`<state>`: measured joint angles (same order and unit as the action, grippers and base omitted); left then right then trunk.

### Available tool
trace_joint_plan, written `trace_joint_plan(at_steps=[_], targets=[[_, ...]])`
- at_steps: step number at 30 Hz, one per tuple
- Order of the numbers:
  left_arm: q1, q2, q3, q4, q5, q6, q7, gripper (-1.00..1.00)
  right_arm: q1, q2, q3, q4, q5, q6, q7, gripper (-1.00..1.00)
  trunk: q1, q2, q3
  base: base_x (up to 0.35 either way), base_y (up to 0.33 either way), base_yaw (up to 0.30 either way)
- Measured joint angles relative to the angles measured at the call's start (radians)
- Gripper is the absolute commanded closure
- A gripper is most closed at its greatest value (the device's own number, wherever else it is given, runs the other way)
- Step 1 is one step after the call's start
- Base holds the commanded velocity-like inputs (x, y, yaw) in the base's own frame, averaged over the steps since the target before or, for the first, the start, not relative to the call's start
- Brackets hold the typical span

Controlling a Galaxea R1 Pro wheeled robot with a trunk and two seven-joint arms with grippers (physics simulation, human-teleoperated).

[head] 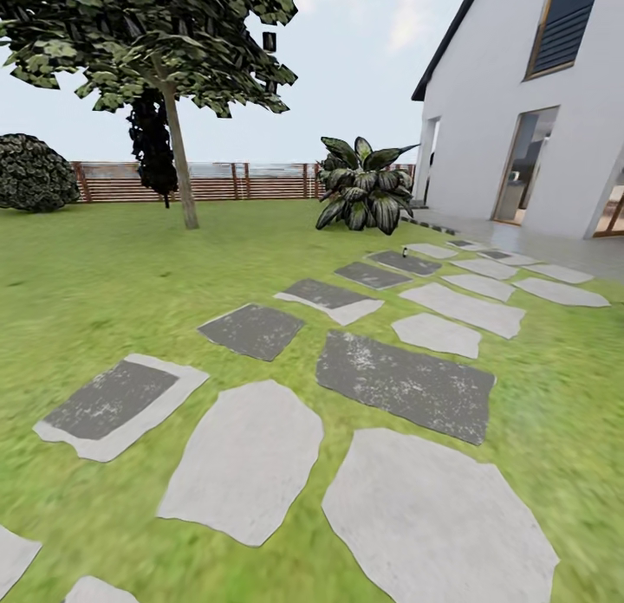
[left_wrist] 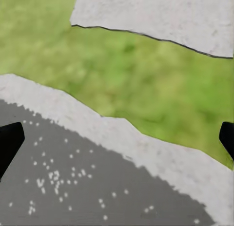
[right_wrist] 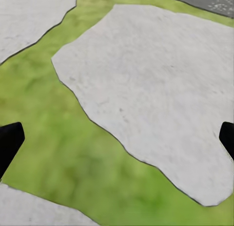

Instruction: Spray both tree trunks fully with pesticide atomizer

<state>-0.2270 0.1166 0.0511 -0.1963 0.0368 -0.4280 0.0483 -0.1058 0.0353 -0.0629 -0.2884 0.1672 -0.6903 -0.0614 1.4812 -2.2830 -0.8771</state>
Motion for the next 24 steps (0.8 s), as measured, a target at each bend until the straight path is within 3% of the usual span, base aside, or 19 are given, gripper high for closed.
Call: trace_joint_plan(at_steps=[24], targets=[[0.000, 0.000, 0.001, 0.000, 0.000, 0.000, 0.000, -1.00, 0.000, 0.000, 0.000, 0.000, 0.000, 0.000, 0.000, -1.00, 0.000, 0.000, 0.000, 0.339, 0.000, 0.000]])
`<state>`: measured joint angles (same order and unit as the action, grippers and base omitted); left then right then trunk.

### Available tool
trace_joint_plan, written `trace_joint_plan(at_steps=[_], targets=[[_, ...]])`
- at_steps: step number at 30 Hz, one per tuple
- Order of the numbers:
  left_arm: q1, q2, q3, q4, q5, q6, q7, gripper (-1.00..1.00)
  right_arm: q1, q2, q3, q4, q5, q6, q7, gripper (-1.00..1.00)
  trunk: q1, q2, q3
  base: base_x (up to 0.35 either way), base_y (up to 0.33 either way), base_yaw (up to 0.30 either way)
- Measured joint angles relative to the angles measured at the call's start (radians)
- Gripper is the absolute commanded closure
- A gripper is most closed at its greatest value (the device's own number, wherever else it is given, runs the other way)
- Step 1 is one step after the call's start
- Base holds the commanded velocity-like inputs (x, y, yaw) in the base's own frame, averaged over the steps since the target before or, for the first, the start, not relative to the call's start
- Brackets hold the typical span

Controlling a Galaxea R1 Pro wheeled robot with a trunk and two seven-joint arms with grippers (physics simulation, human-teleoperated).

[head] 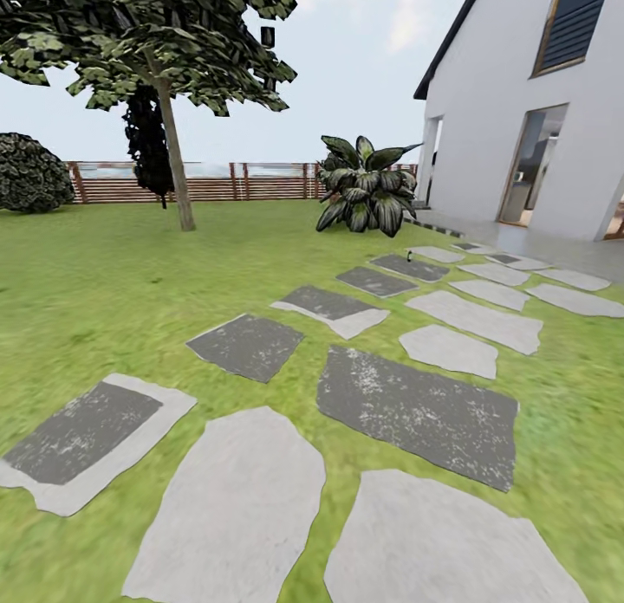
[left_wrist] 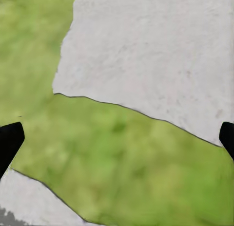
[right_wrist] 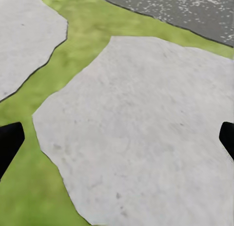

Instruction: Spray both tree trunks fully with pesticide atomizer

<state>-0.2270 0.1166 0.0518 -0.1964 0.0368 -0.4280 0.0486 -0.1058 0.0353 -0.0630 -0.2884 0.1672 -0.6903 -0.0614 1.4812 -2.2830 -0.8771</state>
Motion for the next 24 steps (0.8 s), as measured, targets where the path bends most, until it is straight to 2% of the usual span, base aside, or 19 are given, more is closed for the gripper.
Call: trace_joint_plan(at_steps=[24], targets=[[0.000, 0.000, 0.000, 0.000, 0.000, 0.000, 0.000, -1.00, 0.000, 0.000, 0.000, 0.000, 0.000, 0.000, 0.000, -1.00, 0.000, 0.000, 0.000, 0.339, 0.000, 0.000]])
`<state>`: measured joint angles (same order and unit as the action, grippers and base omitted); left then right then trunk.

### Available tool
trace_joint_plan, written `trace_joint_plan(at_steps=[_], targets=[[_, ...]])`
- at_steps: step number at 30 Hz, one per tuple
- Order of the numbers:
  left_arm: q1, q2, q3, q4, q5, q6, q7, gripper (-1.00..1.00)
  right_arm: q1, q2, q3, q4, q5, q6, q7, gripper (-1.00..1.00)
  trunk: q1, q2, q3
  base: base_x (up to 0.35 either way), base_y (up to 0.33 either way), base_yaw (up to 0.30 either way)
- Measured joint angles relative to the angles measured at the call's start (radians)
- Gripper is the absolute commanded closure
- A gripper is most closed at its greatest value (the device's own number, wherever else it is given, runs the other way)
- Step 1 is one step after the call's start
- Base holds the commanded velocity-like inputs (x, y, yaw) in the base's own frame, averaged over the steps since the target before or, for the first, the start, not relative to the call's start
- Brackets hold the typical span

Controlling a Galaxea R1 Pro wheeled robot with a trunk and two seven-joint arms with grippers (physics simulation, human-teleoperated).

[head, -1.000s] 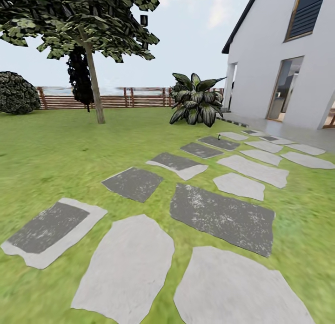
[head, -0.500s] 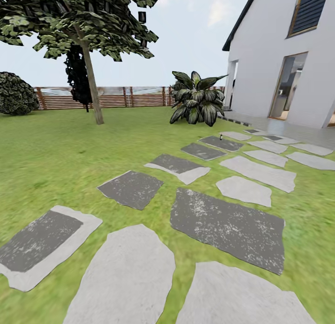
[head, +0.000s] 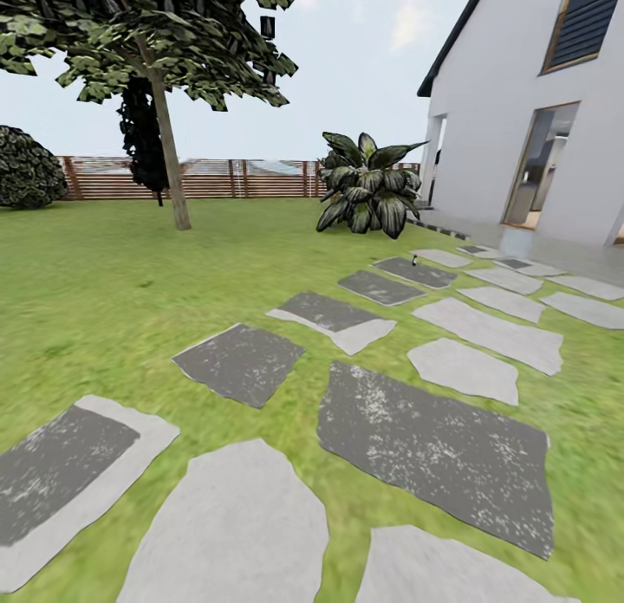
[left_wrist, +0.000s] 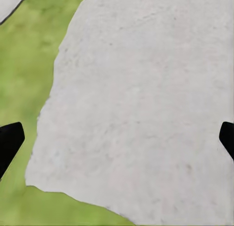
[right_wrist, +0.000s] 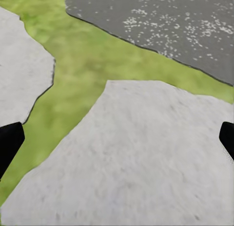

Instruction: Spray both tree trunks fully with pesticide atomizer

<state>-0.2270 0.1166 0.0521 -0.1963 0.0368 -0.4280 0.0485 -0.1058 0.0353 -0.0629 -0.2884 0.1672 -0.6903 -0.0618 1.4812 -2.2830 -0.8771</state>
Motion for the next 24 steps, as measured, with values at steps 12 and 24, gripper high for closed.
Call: trace_joint_plan(at_steps=[12, 24], targets=[[0.000, 0.000, 0.000, 0.000, 0.000, 0.000, 0.000, -1.00, 0.000, 0.000, 0.000, 0.000, 0.000, 0.000, 0.000, -1.00, 0.000, 0.000, 0.000, 0.339, 0.000, -0.232], [0.000, 0.000, 0.000, 0.000, 0.000, 0.000, 0.000, -1.00, 0.000, 0.000, 0.000, 0.000, 0.000, 0.000, 0.000, -1.00, 0.000, 0.000, 0.000, 0.339, 0.000, -0.192]])
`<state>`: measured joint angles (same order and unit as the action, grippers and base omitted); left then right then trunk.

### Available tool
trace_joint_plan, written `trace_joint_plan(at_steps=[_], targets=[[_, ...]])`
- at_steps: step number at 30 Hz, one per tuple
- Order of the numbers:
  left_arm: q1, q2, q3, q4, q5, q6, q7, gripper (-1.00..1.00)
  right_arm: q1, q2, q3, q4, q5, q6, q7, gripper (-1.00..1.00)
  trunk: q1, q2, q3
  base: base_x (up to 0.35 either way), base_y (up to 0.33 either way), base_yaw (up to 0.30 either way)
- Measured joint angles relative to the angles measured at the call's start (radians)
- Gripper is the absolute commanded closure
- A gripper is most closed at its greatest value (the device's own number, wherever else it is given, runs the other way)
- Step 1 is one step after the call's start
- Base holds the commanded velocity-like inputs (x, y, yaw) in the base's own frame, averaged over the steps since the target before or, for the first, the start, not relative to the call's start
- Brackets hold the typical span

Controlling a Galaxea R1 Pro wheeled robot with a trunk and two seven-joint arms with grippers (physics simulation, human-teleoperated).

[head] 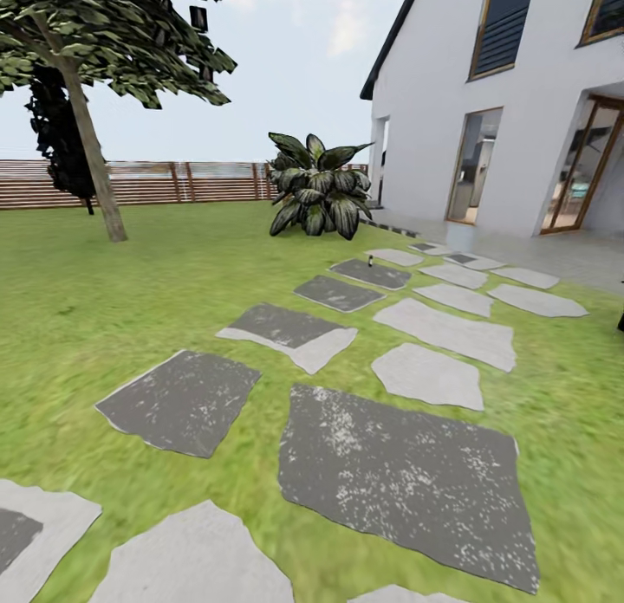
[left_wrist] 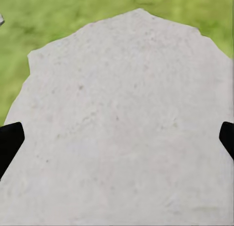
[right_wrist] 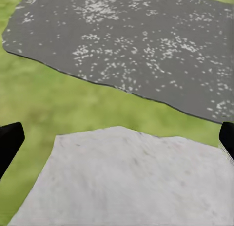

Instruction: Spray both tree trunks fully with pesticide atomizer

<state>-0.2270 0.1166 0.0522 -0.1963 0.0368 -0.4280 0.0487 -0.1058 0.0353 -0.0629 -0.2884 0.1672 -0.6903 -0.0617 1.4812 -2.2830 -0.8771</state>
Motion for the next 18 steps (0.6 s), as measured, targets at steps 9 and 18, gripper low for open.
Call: trace_joint_plan(at_steps=[9, 18], targets=[[0.000, 0.000, 0.000, 0.000, 0.000, -0.001, 0.000, -1.00, 0.000, 0.000, 0.000, 0.000, 0.000, 0.000, 0.000, -1.00, 0.000, 0.000, 0.000, 0.339, 0.000, -0.003], [0.000, 0.000, 0.001, 0.000, 0.000, 0.000, 0.000, -1.00, 0.000, 0.000, 0.000, 0.000, 0.000, 0.000, 0.000, -1.00, 0.000, 0.000, 0.000, 0.339, 0.000, 0.000]])
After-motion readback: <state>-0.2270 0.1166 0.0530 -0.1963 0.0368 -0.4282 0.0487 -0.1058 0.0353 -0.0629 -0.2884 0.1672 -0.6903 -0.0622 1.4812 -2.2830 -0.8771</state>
